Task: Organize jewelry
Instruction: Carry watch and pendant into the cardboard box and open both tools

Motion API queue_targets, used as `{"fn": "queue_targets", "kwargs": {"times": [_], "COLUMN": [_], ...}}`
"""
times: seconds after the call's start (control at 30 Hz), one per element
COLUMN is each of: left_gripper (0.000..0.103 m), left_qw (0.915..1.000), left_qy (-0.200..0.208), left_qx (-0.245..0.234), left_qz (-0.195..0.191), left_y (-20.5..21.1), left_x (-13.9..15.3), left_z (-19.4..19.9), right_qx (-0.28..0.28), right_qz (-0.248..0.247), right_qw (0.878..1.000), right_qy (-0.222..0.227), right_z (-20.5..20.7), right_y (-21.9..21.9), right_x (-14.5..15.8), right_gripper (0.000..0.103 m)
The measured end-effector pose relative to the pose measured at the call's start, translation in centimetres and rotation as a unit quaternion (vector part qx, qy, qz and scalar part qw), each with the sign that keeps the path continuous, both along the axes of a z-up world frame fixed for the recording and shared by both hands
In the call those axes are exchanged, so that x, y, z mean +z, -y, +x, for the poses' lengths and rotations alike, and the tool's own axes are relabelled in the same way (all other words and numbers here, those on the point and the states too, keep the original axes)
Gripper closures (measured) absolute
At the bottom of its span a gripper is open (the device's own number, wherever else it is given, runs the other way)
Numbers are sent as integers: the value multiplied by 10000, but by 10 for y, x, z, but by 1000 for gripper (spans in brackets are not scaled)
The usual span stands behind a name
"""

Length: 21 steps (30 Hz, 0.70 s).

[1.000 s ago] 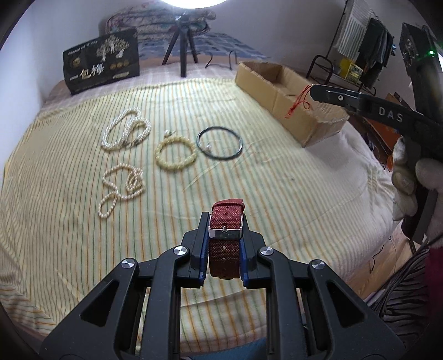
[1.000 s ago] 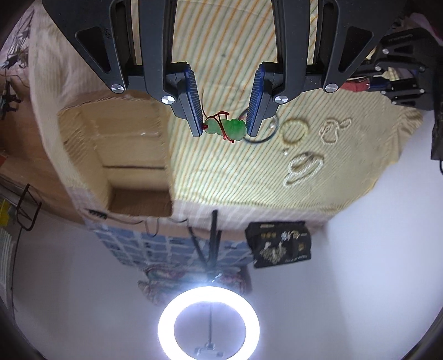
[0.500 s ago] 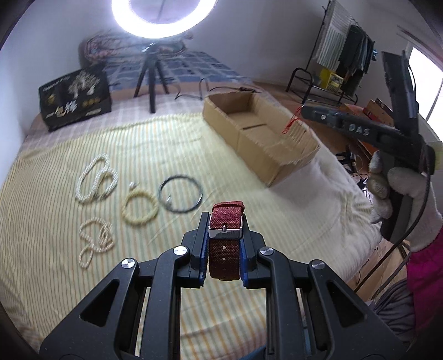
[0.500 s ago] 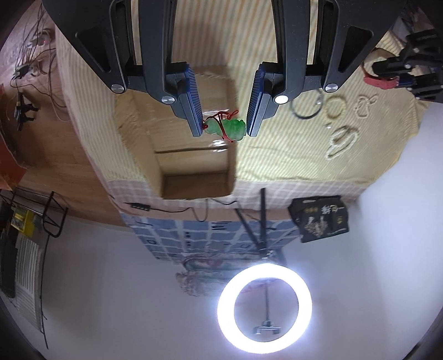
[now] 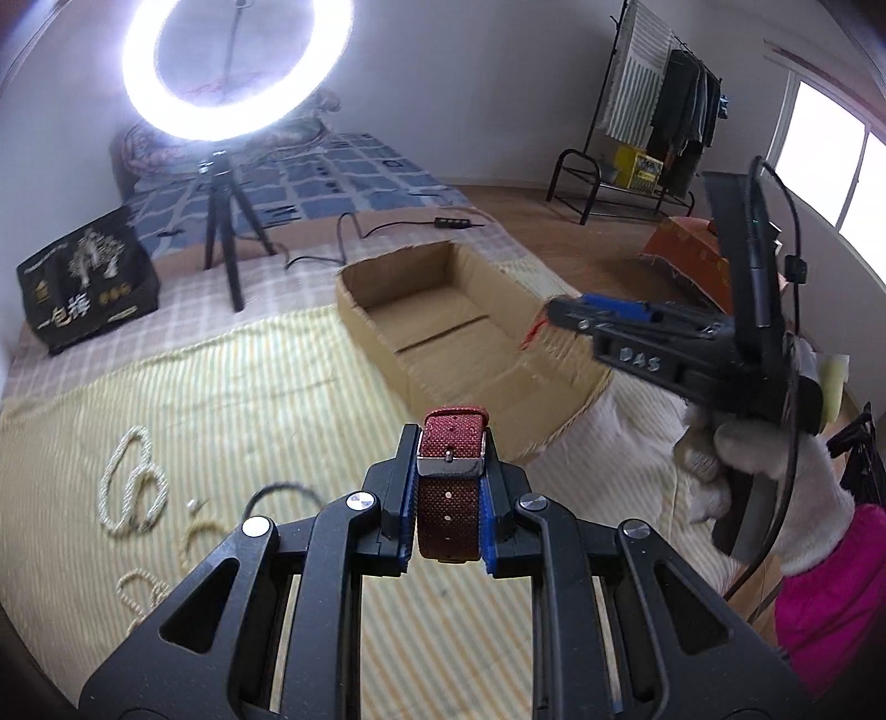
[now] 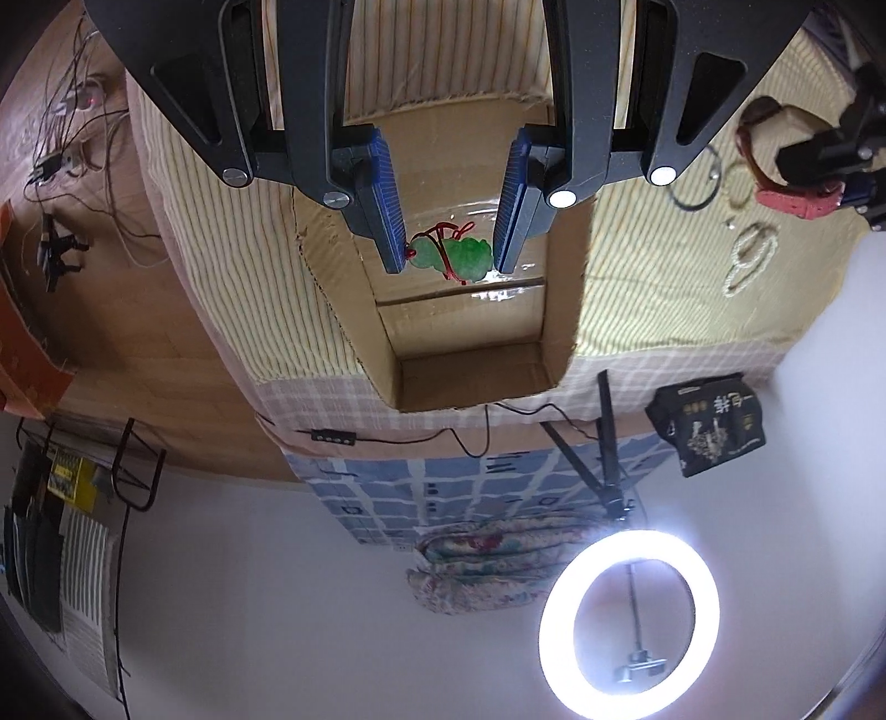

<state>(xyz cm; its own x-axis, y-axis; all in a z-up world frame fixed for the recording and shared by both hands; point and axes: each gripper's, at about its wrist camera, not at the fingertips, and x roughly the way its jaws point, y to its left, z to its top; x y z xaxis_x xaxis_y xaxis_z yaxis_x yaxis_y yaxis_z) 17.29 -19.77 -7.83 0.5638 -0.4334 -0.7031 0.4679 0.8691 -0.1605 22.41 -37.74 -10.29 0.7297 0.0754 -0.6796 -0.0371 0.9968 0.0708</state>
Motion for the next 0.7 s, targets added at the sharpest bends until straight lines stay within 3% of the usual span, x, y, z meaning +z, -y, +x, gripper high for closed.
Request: {"fn": "queue_targets", "kwargs": {"times": [0.37, 0.7], "left_gripper": [87, 86], "left_qw": [9994, 9986], "left_qy": [-283, -441], "left_qx": [-211, -302], "left_qz": [-63, -25], "left_y": [53, 69], "left_x": [-23, -38], "left_z": [27, 34], "right_qx": [-240, -376], "right_qz": [441, 656], "right_qw": [9985, 9966], "right_qy": [-210, -337], "right_z": [31, 45], "right_y": [21, 29], "right_x": [-15, -23], "right_gripper": [72, 72]}}
